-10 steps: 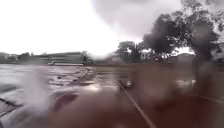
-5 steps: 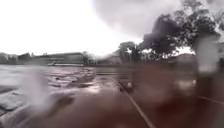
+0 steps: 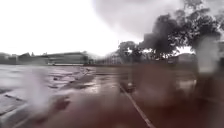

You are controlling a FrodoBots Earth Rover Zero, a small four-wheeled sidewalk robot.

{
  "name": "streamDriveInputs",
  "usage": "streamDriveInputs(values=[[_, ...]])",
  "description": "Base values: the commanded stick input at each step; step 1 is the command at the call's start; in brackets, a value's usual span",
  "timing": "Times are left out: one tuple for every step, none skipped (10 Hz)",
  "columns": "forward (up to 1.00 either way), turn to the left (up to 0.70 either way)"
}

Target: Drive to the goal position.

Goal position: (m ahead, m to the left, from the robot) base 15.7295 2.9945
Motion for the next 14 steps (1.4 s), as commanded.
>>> streamDriveInputs(values=[[0.45,0.0],[0.45,0.0],[0.45,0.0],[0.45,0.0],[0.45,0.0],[0.45,0.0],[0.45,0.0],[0.45,0.0],[0.45,0.0],[0.45,0.0],[0.45,0.0],[0.45,0.0],[0.45,0.0],[0.45,0.0]])
